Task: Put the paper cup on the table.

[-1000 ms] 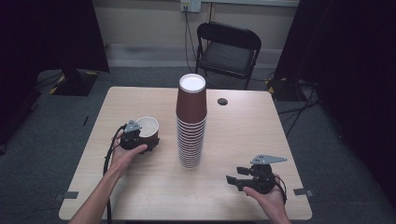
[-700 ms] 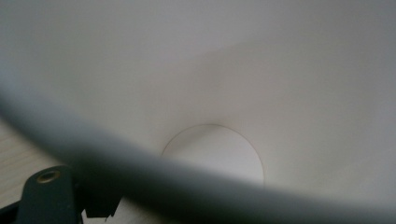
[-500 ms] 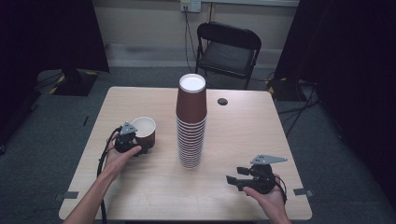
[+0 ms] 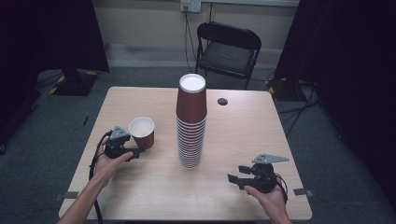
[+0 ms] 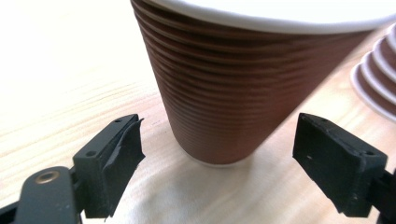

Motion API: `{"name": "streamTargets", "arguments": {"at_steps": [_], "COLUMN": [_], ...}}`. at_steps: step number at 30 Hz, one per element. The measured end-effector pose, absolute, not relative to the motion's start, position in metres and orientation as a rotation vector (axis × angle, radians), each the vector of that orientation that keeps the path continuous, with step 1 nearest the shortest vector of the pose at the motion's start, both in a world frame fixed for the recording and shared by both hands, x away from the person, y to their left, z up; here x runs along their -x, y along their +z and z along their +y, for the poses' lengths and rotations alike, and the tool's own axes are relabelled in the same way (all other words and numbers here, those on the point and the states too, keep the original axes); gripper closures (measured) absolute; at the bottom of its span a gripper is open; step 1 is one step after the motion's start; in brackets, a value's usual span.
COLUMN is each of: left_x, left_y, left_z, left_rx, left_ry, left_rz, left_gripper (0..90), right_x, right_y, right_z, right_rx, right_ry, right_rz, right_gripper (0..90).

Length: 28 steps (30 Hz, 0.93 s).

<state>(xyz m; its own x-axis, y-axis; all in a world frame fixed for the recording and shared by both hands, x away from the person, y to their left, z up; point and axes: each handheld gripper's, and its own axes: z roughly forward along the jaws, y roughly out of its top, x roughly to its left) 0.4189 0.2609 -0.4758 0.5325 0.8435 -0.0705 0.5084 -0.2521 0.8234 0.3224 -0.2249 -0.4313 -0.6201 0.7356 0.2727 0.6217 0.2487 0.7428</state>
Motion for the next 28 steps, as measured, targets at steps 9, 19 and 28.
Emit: {"name": "streamTargets", "arguments": {"at_steps": [9,19,28], "left_x": [-0.39,-0.348,-0.326], "left_y": [-0.459,-0.445,-0.452], "left_z": [0.266,0.263,0.258], "left_rx": [-1.907,-1.869,-1.858], "left_ry": [0.4,0.369,0.35], "left_rz": [1.166,1.118,1.011], "left_gripper": [16.7,16.9,15.6], "right_x": [-0.325,-0.327,-0.332], "right_y": [-0.434,-0.436,-0.445], "right_z": [-0.231,-0.24,-0.247], "right_rx": [-1.318,-1.338,-1.361], "right_ry": [1.315,1.31,1.278], "right_rz": [2.343,2.292,2.225], "right_gripper": [34.6,33.9,29.7]}}
